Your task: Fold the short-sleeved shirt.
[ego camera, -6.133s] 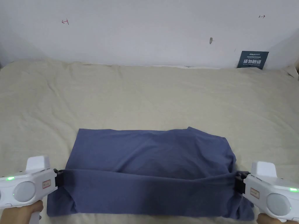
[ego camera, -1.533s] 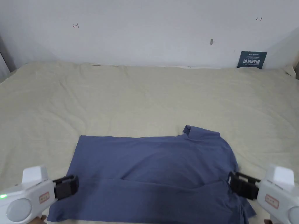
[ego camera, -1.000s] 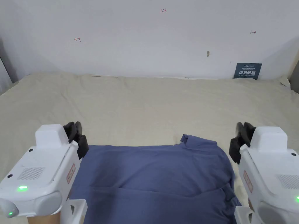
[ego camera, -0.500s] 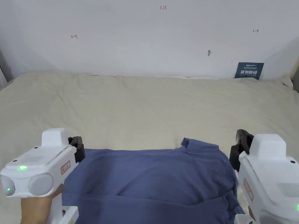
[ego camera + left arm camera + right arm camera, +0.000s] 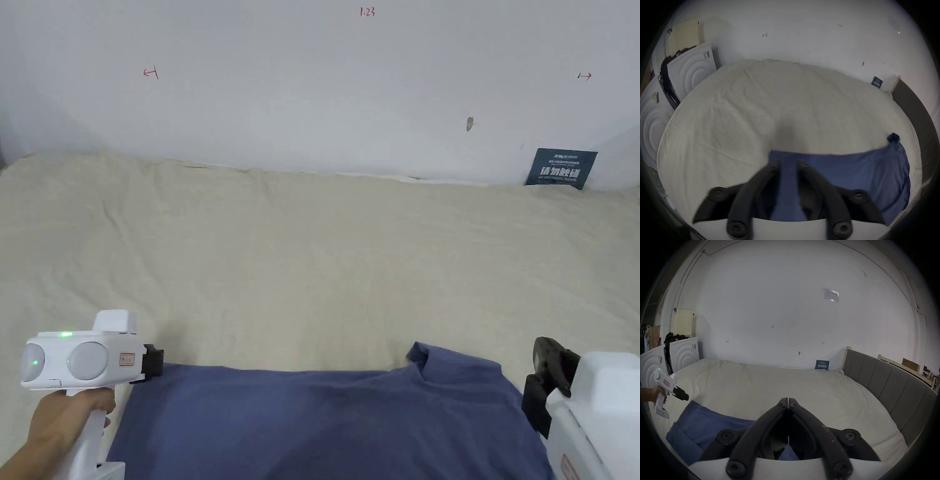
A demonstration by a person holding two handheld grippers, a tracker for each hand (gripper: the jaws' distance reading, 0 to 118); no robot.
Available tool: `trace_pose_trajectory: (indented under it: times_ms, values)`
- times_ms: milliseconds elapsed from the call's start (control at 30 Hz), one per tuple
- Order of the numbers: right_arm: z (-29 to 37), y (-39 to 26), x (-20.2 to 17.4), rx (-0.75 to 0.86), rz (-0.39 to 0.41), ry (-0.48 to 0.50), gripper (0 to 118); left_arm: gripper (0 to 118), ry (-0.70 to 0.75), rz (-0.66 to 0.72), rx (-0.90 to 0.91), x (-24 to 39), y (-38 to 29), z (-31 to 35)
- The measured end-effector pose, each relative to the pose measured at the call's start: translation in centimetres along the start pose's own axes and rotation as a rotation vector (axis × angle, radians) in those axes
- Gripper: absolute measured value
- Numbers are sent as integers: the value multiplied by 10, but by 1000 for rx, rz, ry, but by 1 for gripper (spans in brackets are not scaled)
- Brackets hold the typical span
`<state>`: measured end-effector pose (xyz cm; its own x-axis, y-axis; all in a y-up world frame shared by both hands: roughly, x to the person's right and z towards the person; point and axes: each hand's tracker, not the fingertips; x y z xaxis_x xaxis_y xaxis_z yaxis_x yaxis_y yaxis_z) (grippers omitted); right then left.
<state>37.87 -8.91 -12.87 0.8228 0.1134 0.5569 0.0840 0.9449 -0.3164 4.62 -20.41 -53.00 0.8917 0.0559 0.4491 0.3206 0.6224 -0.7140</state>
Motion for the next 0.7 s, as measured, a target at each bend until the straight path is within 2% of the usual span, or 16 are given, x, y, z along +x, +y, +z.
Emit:
trace_pose_trajectory:
  times_ms: [33, 67, 200, 267, 300, 333, 433, 467, 500, 533, 567, 600, 633, 667, 700]
  values:
    - [-6, -2, -2, -7, -1, -4, 2, 98, -1, 3, -10, -2, 3, -11]
    - [-12, -3, -2, -15, -2, -6, 2, 110, -5, 15, -53, -3, 6, -22]
    - [-33, -11, -5, -46, 3, -14, 2, 108, 38, 9, -123, 0, 11, -47]
    - [-42, -15, -4, -65, 2, -13, 2, 94, 54, -20, -161, 2, 11, -54]
    - [-44, -17, -4, -74, -1, -11, 2, 83, 58, -23, -174, 5, 10, -58]
    - [-48, -19, -3, -84, -2, -10, 2, 67, 48, -29, -195, 7, 7, -61]
    - [-60, -24, 4, -125, -20, -2, 2, 62, 72, -39, -175, 13, 6, -59]
    - [-64, -25, 9, -142, -41, 3, 2, 51, 71, -38, -167, 14, 6, -55]
    - [-69, -26, 13, -154, -53, 5, 3, 33, 73, -42, -154, 13, 6, -54]
    - [-75, -27, 17, -174, -65, 5, 3, 8, 82, -59, -138, 15, 6, -52]
    - [-82, -28, 22, -191, -77, 1, 3, 3, 76, -71, -135, 16, 5, -50]
    - [-91, -29, 28, -215, -92, 2, 4, 3, 66, -72, -133, 17, 5, -47]
    - [-100, -30, 34, -246, -115, 5, 9, 3, 61, -65, -122, 14, 5, -44]
    - [-110, -32, 40, -273, -130, 8, 21, 3, 53, -54, -84, 16, 6, -38]
    - [-123, -34, 47, -311, -145, 16, 41, 3, 51, -48, -37, 18, 6, -28]
